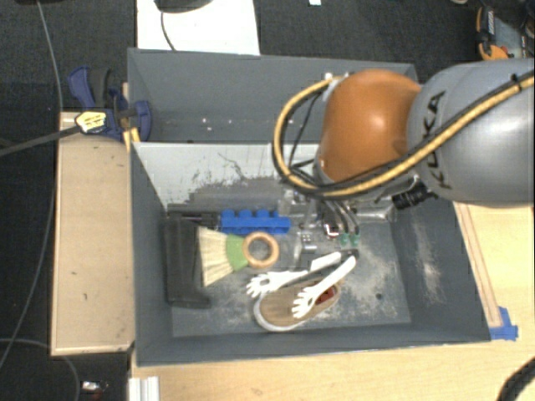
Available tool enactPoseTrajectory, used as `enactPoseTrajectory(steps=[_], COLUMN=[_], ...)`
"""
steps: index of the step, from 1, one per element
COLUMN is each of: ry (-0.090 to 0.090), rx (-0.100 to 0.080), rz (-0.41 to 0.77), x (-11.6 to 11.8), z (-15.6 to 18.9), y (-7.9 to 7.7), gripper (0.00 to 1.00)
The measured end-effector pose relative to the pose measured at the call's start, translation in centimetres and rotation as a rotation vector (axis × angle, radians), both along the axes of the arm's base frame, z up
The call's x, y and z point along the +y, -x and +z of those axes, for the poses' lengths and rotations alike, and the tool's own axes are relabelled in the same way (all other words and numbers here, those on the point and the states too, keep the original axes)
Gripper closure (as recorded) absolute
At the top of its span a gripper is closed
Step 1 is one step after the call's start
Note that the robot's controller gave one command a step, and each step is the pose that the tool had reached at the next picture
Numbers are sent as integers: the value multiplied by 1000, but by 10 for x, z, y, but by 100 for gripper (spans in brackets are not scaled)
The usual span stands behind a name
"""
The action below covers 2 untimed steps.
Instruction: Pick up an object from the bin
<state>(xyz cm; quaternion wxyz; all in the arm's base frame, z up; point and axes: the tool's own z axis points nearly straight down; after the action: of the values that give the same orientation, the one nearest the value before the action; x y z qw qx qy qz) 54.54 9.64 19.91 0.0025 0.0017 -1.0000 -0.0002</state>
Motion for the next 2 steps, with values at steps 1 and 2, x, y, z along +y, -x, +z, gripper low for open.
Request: enactPoseTrajectory(steps=[1, 2], ry=[-1, -2], rx=[-8, -11], rz=[-5, 296], x=[-1, -7], z=[4, -95], y=[-2, 37], gripper=[0, 0])
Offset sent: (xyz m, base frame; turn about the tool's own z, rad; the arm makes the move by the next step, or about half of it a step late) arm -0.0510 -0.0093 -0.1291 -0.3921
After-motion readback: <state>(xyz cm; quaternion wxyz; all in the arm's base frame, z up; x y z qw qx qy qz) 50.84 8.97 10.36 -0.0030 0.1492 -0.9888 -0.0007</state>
